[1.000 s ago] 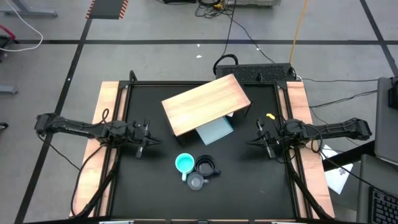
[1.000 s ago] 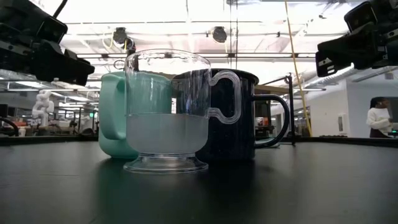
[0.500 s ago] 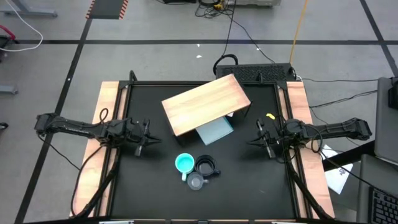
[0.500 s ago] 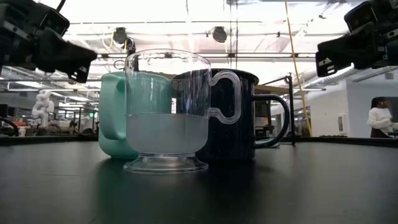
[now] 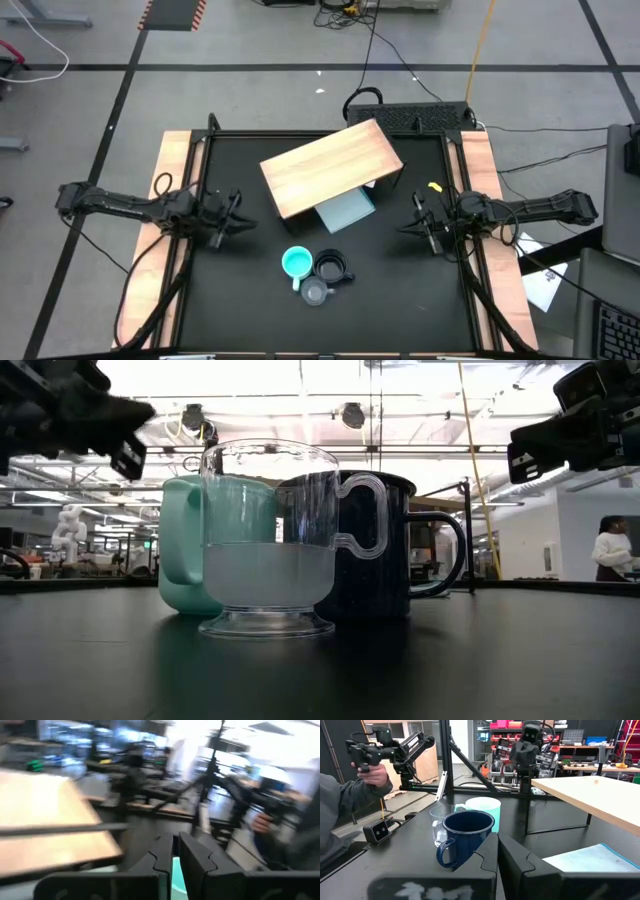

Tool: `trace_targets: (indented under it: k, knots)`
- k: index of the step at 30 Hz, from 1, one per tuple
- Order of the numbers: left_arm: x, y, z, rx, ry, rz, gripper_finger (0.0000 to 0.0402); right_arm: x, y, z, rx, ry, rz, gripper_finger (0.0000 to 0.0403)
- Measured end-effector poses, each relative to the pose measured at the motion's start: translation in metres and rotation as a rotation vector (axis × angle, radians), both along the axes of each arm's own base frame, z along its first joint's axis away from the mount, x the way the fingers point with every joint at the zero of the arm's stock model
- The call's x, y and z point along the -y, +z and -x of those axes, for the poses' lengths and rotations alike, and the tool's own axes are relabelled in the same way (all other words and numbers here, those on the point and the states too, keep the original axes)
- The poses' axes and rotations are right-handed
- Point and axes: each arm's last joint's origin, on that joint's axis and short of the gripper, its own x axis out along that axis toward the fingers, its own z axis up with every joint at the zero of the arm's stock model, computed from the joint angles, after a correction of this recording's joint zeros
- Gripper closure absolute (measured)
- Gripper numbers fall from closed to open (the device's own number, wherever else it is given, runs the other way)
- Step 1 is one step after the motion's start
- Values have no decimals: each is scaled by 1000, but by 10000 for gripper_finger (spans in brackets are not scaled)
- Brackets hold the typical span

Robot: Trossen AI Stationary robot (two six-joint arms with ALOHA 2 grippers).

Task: Stack small to large cups/mugs on shelf
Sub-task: Put the transparent mug on the shelf

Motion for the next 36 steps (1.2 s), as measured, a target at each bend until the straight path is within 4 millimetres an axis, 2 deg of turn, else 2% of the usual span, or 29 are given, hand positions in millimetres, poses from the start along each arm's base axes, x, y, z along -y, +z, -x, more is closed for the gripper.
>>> trace_targets:
  k: [3,7,11,16,19,24,30,33,36]
  knots:
    - [3,8,0,28,-49,-19,373,0,0,0,1,0,0,403]
    - [7,19,-2,35,-81,-35,397,0,1,0,9,0,-1,403]
    - [12,38,-9,21,-93,-59,399,0,3,0,31,0,-2,403]
    - [24,58,-26,-54,-133,-138,400,0,3,0,35,0,-2,403]
    - [31,70,-42,-116,-86,-170,400,0,4,0,39,0,8,403]
    - [47,99,-63,-167,-46,-261,400,0,4,0,44,0,17,403]
    - [71,136,-64,-138,-36,-346,401,0,3,0,29,0,-6,403]
    - [82,140,-68,-149,-35,-365,401,0,3,0,24,0,-30,403]
    - [95,138,-81,-189,-58,-362,401,0,3,0,23,0,-33,403]
